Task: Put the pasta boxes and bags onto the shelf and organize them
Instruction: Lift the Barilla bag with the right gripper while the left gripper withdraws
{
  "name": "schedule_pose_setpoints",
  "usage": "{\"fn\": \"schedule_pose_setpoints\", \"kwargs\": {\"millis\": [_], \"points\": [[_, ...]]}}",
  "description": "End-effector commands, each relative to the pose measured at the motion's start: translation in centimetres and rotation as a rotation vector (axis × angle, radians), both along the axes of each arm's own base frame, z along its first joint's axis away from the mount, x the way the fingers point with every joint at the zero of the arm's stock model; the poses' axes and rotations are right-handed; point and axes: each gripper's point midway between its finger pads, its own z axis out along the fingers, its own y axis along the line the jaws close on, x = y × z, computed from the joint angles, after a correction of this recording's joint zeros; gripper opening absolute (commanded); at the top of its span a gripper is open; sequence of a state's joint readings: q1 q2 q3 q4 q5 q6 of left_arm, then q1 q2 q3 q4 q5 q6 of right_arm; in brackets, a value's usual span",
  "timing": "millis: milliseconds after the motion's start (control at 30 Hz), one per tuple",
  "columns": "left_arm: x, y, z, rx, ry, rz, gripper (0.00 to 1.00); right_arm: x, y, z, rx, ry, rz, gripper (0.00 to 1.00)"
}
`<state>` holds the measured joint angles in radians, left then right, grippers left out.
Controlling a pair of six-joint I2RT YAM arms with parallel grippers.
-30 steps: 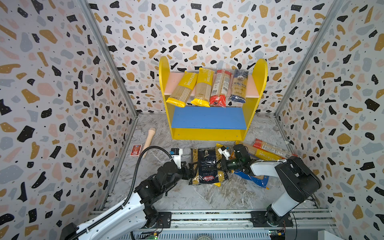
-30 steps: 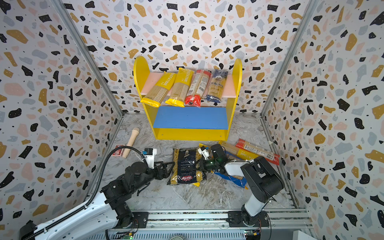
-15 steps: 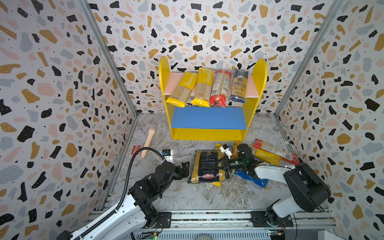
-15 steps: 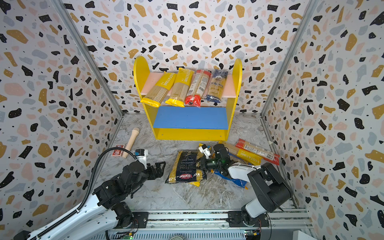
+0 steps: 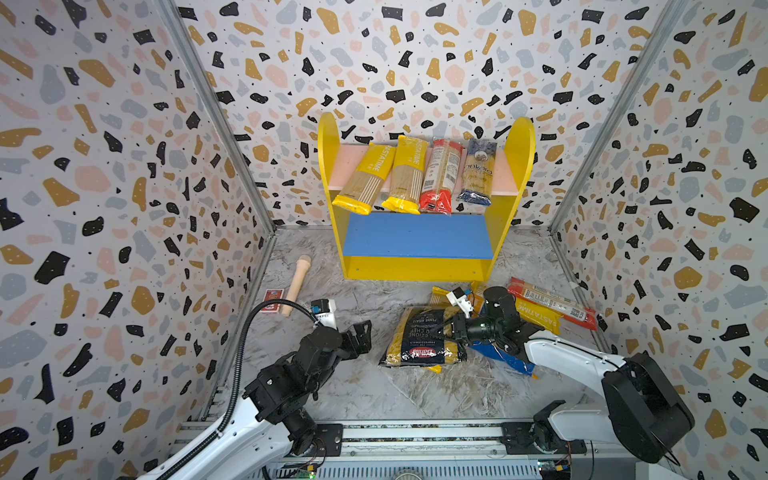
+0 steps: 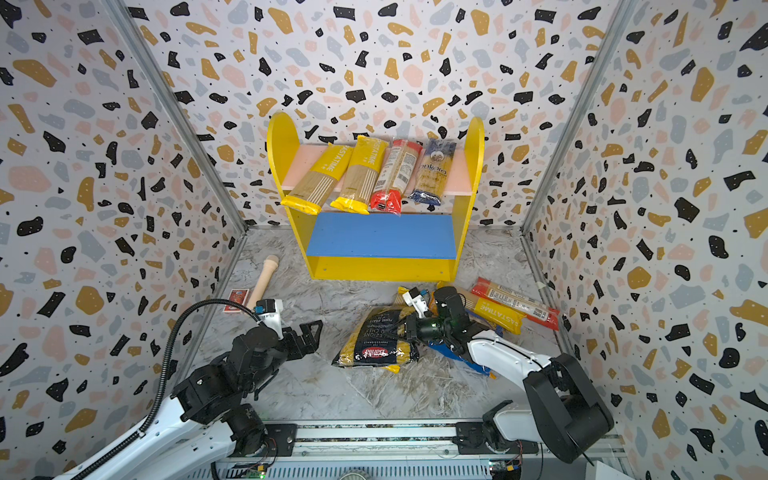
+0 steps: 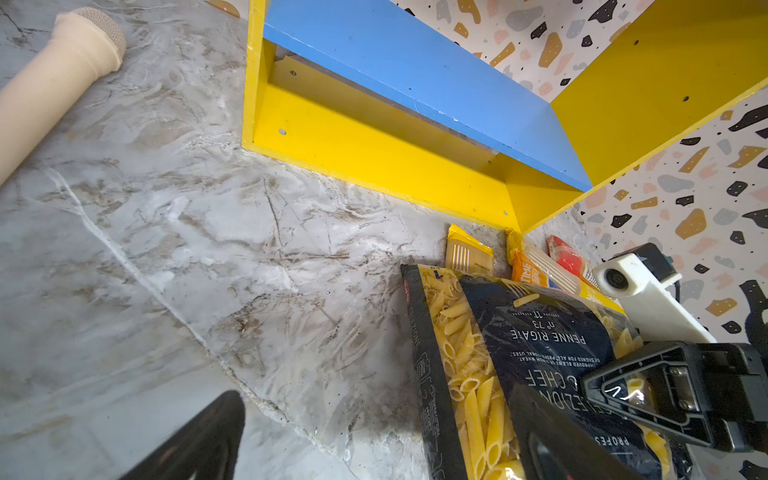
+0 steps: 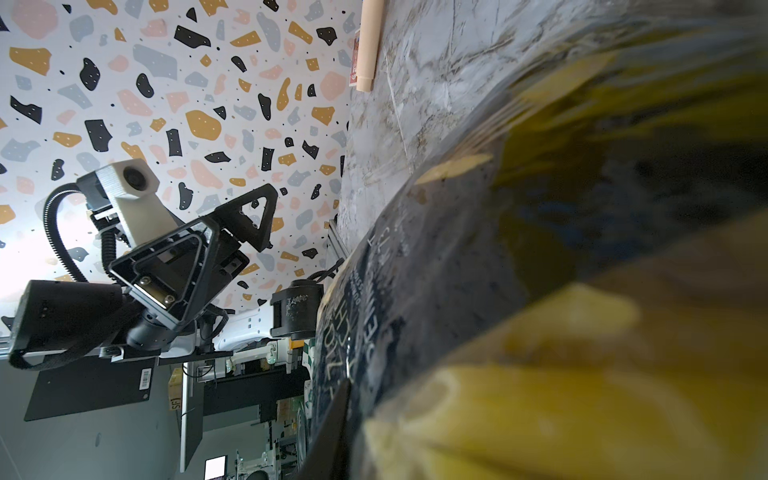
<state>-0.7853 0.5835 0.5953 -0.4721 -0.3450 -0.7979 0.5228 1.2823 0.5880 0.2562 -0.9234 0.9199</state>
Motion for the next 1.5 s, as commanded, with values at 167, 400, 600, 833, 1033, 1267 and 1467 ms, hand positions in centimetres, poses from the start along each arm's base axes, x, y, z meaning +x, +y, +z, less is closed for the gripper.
{"fn": "schedule_pose_setpoints", "kwargs": {"millis": [167, 400, 600, 833, 1033, 1267, 1467], "points": [[0.3, -0.5, 0.6, -0.046, -0.016, -0.005, 1.00, 2.0, 1.3, 16.0, 0.221, -0.506, 0.063, 0.12], [0.4, -1.2, -0.6, -0.072, 0.001, -0.016, 1.00, 3.4, 1.9, 19.7, 0.237, -0.600, 0.061, 0.12], [0.2, -1.0, -1.3, -0.126, 0.003, -0.003, 1.00, 5.2, 2.8, 22.0, 0.237, -0.678, 0.060, 0.11], [0.2, -1.1, -1.3, -0.131, 0.002, -0.009, 1.00, 7.5, 3.4, 21.2, 0.243, -0.726, 0.053, 0.11], [0.2, -0.8, -0.2, -0.122, -0.019, -0.003, 1.00, 7.5, 3.7, 22.1, 0.229, -0.777, 0.050, 0.11], [0.2, 2.2, 2.8, -0.104, -0.090, 0.107, 1.00, 8.1, 3.0, 23.6, 0.211, -0.852, 0.041, 0.11], [-0.3, 4.8, 4.7, -0.102, -0.144, 0.200, 1.00, 9.4, 3.1, 23.9, 0.238, -0.862, 0.039, 0.11]]}}
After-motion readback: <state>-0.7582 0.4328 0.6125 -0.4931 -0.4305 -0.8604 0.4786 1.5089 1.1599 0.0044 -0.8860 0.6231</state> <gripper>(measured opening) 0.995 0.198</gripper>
